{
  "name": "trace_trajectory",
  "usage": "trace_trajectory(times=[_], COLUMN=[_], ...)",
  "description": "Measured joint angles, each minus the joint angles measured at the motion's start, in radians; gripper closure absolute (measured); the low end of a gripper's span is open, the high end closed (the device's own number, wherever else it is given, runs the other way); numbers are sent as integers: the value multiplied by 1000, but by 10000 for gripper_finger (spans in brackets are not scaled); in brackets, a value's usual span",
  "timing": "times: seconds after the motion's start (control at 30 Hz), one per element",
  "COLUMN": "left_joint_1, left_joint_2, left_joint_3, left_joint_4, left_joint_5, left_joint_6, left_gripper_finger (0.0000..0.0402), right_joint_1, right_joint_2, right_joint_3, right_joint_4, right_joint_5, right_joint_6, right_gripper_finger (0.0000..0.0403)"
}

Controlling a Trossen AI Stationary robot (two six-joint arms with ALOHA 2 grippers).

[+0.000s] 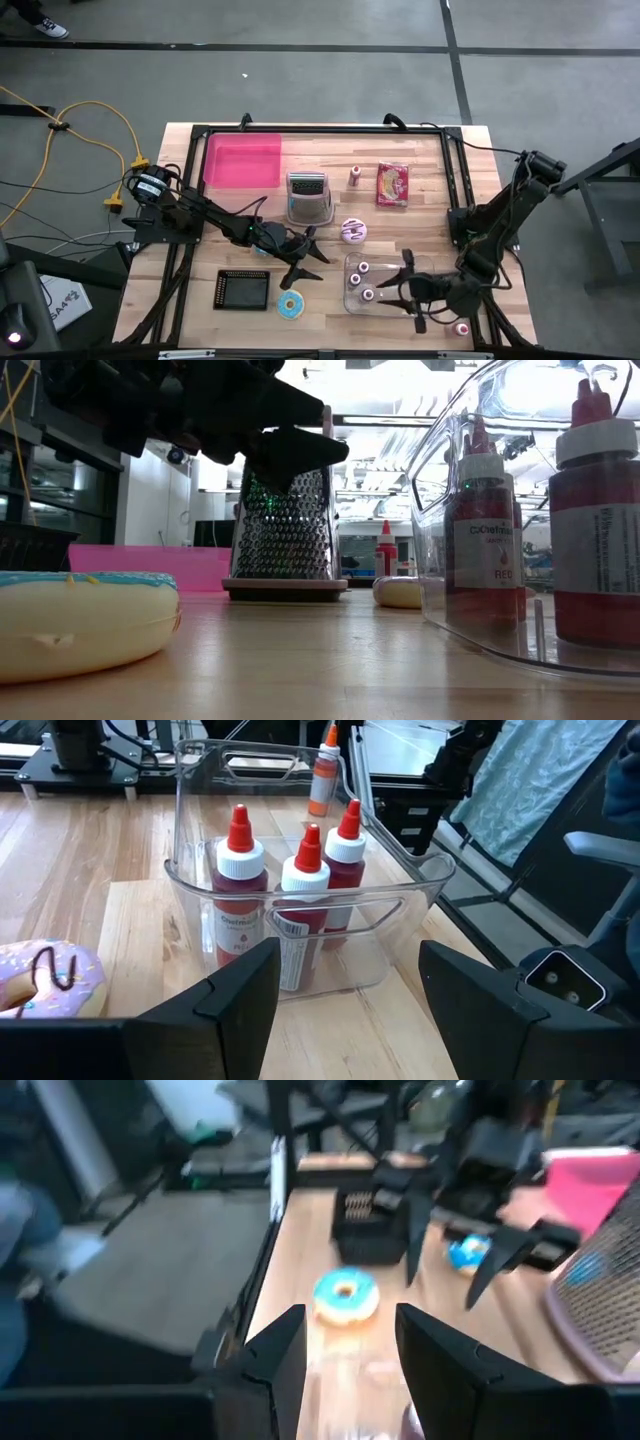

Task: Pick & Place Food Item
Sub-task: Put the bottom orange food coloring bottle into the transparent bin

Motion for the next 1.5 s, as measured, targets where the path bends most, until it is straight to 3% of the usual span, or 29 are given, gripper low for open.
trace_trajectory(times=[0.4, 0.77, 1.17, 1.27, 1.5], left_joint_1=[0, 0, 0, 0, 0], left_joint_2=[0, 0, 0, 0, 0], left_joint_3=[0, 0, 0, 0, 0], left_joint_4=[0, 0, 0, 1, 1], left_joint_5=[0, 0, 0, 0, 0], left_joint_6=[-15, -14, -14, -14, -14], left_gripper_finger=[168, 168, 168, 168, 168], right_joint_1=[2, 1, 1, 1, 40], right_joint_2=[-13, -64, -75, -75, -97], right_joint_3=[0, 0, 0, 0, 0], right_joint_4=[-201, -271, -272, -279, -454], right_joint_5=[-274, -352, -379, -426, -510], right_joint_6=[194, 216, 130, 130, 225], right_gripper_finger=[260, 260, 260, 260, 260])
